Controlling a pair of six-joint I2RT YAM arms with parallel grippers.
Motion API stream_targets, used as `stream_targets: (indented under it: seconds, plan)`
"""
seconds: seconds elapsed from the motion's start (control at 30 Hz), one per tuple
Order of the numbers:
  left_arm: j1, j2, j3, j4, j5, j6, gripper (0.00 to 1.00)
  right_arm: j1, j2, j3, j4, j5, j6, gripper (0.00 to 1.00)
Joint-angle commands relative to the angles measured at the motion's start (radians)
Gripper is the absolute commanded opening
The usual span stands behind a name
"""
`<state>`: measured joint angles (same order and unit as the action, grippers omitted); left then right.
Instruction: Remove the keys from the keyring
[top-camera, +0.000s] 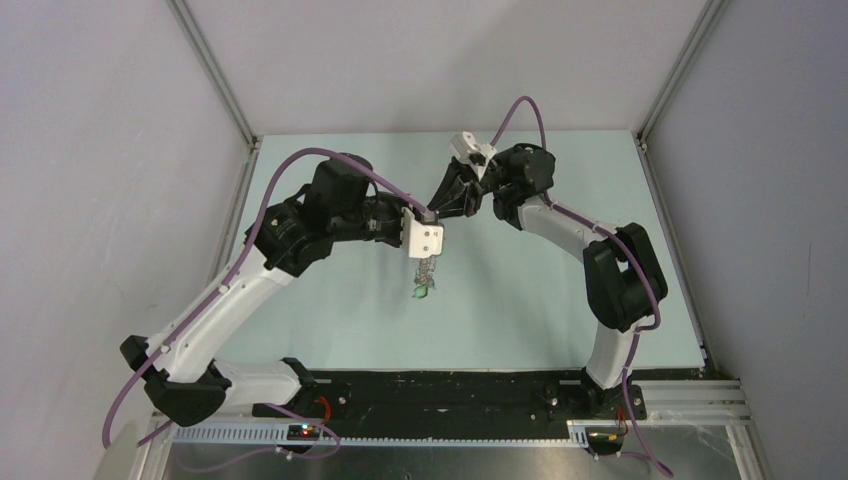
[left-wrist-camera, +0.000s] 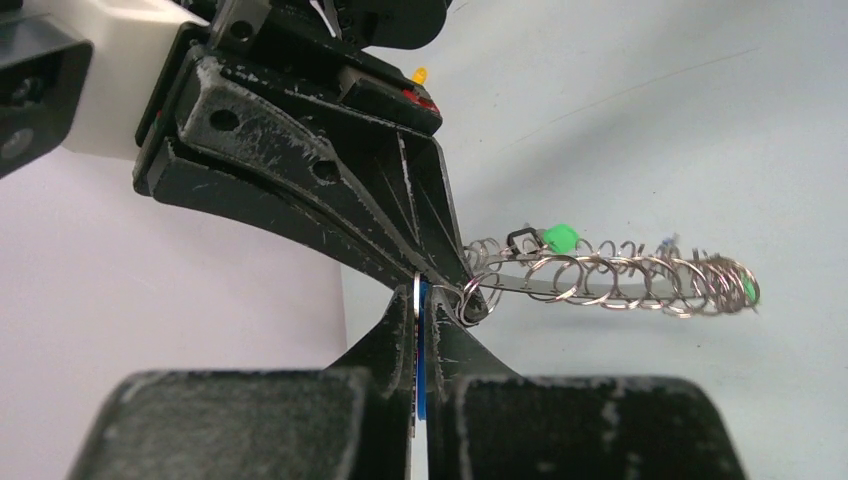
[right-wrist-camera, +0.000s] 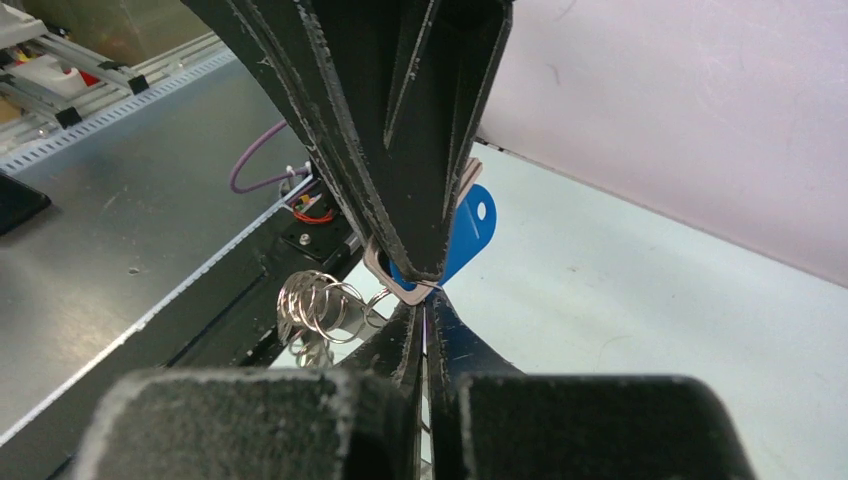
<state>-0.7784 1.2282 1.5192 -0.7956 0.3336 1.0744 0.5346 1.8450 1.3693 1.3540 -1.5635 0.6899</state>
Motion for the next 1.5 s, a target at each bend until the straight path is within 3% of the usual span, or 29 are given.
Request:
stream_targets:
  seconds: [0.0, 0.2, 0.37, 0.47, 0.53, 0.6, 0.63, 0.7, 0.77, 1.0, 1.17, 1.3, 1.37, 1.47]
  plan:
    - [0.003, -0.024, 0.033, 0.166, -0.028, 0.041, 0.0, 0.006, -0.02, 0.045, 0.081, 0.053, 0.154, 0.0]
    - [0.003, -0.056, -0.018, 0.201, -0.032, 0.033, 0.0, -0.026, -0.035, 0.014, 0.109, 0.129, 0.284, 0.0]
    - [0.003, -0.073, -0.04, 0.231, -0.02, 0.024, 0.0, -0.031, -0.066, -0.065, 0.106, 0.189, 0.31, 0.0]
    - [0.003, -0.081, -0.05, 0.241, -0.02, 0.02, 0.0, -0.036, -0.104, -0.13, 0.041, 0.313, 0.286, 0.0]
    - [0.003, -0.088, -0.058, 0.248, -0.018, 0.015, 0.0, -0.035, -0.15, -0.176, -0.117, 0.406, 0.197, 0.0]
    - [0.003, -0.091, -0.066, 0.255, -0.017, 0.011, 0.0, -0.019, -0.224, -0.192, -0.433, 0.519, -0.003, 0.0]
    - [0.004, -0.092, -0.073, 0.257, -0.017, 0.008, 0.0, 0.002, -0.282, -0.185, -0.69, 0.581, -0.137, 0.0]
    - [0.003, -0.095, -0.082, 0.262, -0.017, 0.006, 0.0, 0.029, -0.332, -0.158, -0.949, 0.806, -0.262, 0.0]
    - [0.004, -0.1, -0.092, 0.269, -0.016, 0.003, 0.0, 0.034, -0.346, -0.145, -1.033, 0.84, -0.263, 0.0]
    - [0.003, -0.116, -0.123, 0.298, -0.01, 0.003, 0.0, 0.044, -0.311, -0.051, -1.309, 0.861, -0.161, 0.0]
    - [0.002, -0.13, -0.149, 0.314, -0.012, 0.0, 0.0, 0.031, -0.348, -0.066, -1.344, 0.864, -0.284, 0.01]
    - [0.003, -0.141, -0.165, 0.317, 0.022, -0.01, 0.0, -0.05, -0.357, -0.069, -1.301, 0.763, -0.276, 0.08]
    - [0.003, -0.152, -0.178, 0.319, 0.038, -0.017, 0.0, -0.084, -0.36, -0.07, -1.262, 0.668, -0.301, 0.16]
    - [0.004, -0.176, -0.204, 0.322, 0.062, -0.023, 0.0, -0.107, -0.388, -0.07, -1.274, 0.615, -0.429, 0.39]
